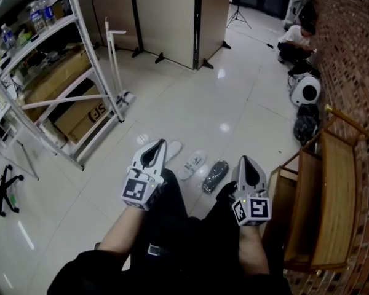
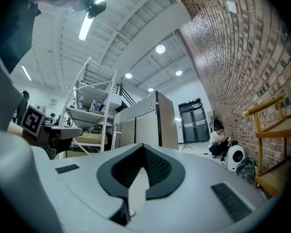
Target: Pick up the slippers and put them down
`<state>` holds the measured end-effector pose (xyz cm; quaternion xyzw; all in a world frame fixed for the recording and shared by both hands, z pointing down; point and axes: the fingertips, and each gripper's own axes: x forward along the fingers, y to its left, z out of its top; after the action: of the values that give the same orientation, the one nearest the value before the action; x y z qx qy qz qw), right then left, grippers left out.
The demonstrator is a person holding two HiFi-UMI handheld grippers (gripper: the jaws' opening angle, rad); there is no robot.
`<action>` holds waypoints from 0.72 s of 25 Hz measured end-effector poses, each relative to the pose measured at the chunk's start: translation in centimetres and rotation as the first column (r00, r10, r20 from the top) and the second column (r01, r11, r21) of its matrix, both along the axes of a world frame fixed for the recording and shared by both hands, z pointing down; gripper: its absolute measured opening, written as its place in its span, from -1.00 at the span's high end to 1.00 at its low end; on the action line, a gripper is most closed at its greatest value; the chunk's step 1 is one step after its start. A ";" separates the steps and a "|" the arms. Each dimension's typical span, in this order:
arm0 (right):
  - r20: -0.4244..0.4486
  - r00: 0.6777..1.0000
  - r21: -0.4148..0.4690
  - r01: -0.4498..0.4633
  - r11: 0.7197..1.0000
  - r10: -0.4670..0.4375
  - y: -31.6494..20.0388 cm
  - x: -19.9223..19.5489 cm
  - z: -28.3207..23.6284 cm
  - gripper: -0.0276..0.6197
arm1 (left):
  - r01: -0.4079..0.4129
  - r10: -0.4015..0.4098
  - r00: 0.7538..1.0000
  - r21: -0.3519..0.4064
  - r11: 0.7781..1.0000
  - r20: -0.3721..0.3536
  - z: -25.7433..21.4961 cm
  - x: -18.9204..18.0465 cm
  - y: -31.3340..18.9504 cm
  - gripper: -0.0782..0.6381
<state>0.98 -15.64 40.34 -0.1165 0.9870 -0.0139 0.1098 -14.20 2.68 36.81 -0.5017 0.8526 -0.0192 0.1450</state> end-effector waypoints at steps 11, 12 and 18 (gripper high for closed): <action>-0.039 0.999 0.016 0.007 1.000 -0.007 0.3 -0.2 1.3 0.94 | -0.013 0.013 1.000 -0.024 1.000 0.009 0.8 0.5 -0.6 0.75; -0.044 0.999 0.013 0.005 1.000 -0.004 0.4 -0.2 1.4 0.94 | -0.012 0.013 1.000 -0.024 1.000 0.005 0.9 0.5 -0.5 0.75; -0.060 0.998 0.008 0.003 1.000 -0.003 0.9 -0.7 1.5 0.94 | 0.002 -0.002 1.000 -0.033 0.999 -0.019 1.8 -0.1 0.3 0.75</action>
<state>0.33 -14.71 41.82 -0.1150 0.9901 -0.0066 0.0805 -14.30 2.97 38.64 -0.5033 0.8540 -0.0285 0.1288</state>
